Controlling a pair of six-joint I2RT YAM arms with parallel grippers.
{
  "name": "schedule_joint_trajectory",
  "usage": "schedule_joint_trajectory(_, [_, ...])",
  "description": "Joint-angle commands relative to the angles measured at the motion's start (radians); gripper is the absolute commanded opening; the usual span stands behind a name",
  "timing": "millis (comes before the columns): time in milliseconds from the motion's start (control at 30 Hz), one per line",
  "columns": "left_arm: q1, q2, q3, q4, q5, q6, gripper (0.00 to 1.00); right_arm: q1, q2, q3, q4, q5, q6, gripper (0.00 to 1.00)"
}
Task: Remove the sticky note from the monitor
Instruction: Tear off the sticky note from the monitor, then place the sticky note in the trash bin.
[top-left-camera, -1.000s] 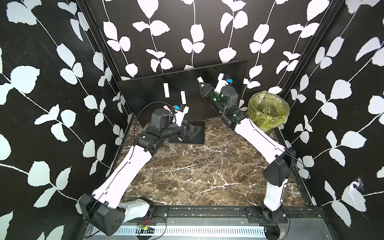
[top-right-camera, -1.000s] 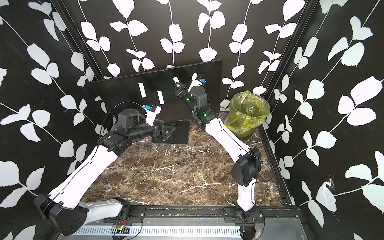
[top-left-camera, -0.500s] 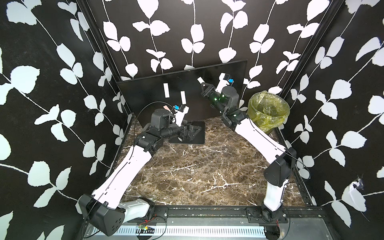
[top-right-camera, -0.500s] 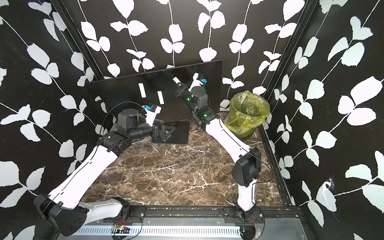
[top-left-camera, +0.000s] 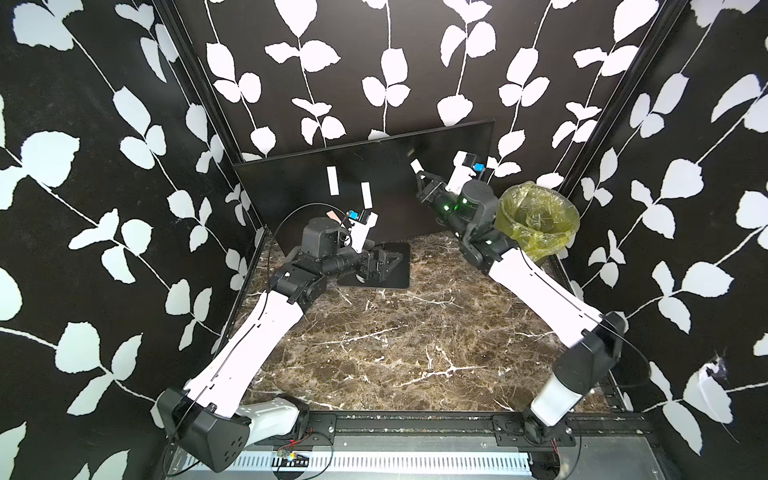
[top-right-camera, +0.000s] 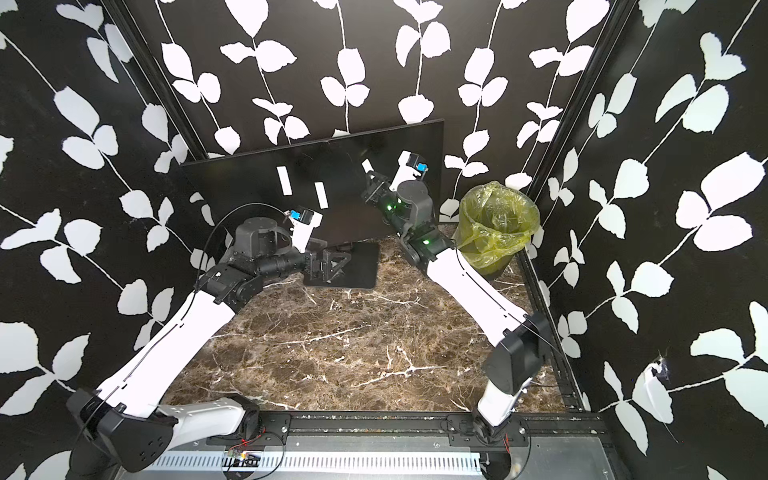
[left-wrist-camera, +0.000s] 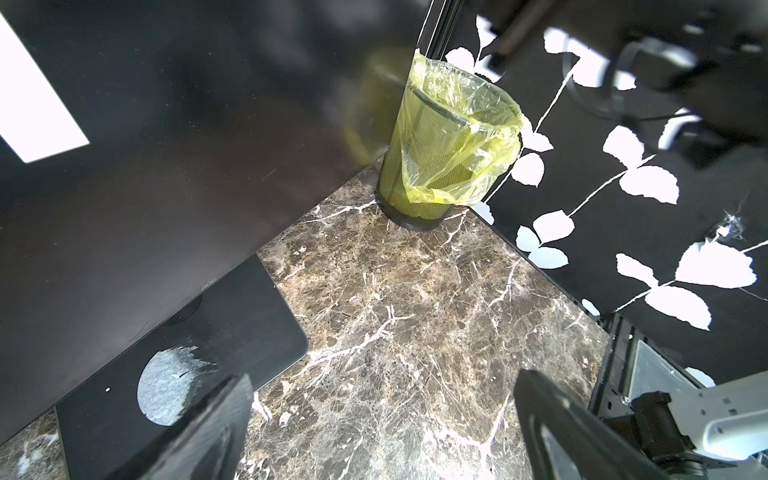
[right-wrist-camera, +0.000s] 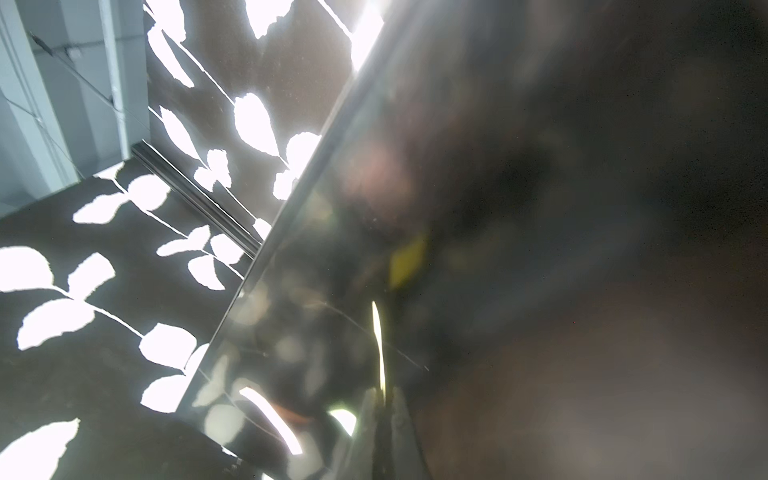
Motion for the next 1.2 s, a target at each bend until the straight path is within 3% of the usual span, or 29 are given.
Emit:
schedule_joint_trajectory(0, [-0.001,-0.031,-0.009,-0.002,-0.001,0.011,0.99,-0.054,-0.142,-0.064,-0.069,0.085,-0.114,0.00])
schedule_joint_trajectory(100, [-0.002,-0.035,-0.008,-0.004,0.001,0.012,0.99,-0.159,-0.241,-0.133,-0.179,0.095,-0.137,0.00])
schedule_joint_trajectory(267, [0.000,-0.038,-0.004,-0.010,0.004,0.012,0.99,-0.425,-0.352,-0.166,-0.457,0.049,-0.169,0.00])
schedule_joint_trajectory(467, [-0.002,-0.029,0.007,-0.022,0.010,0.015,0.99,-0.670,-0.333,-0.178,-0.571,-0.091,-0.137,0.00])
schedule_joint_trajectory(600, [-0.001,-0.030,0.009,-0.024,0.007,0.013,0.99,-0.734,-0.241,-0.129,-0.610,-0.153,-0.136,0.00])
schedule_joint_trajectory(800, [-0.001,-0.028,0.007,-0.020,0.013,0.004,0.99,-0.748,-0.103,-0.023,-0.675,-0.179,-0.158,0.00])
schedule_joint_trajectory(833, [-0.001,-0.029,0.007,-0.016,0.014,0.002,0.99,-0.748,-0.082,-0.003,-0.692,-0.177,-0.164,0.02])
schedule_joint_trajectory(867, [-0.001,-0.030,0.006,-0.015,0.016,-0.001,0.99,-0.748,-0.063,0.019,-0.711,-0.176,-0.172,0.10])
schedule_joint_trajectory(967, [-0.001,-0.032,0.007,-0.017,0.014,-0.001,0.99,-0.748,-0.013,0.064,-0.731,-0.167,-0.197,0.47])
schedule_joint_trajectory(1000, [-0.001,-0.033,0.009,-0.019,0.012,0.001,0.99,-0.749,-0.006,0.076,-0.735,-0.164,-0.204,0.54])
schedule_joint_trajectory(1067, [0.000,-0.034,0.011,-0.024,0.011,0.005,0.99,-0.747,-0.001,0.096,-0.742,-0.157,-0.216,0.61])
schedule_joint_trajectory(1167, [-0.001,-0.033,0.013,-0.025,0.009,0.007,0.99,-0.737,-0.007,0.125,-0.755,-0.140,-0.244,0.63])
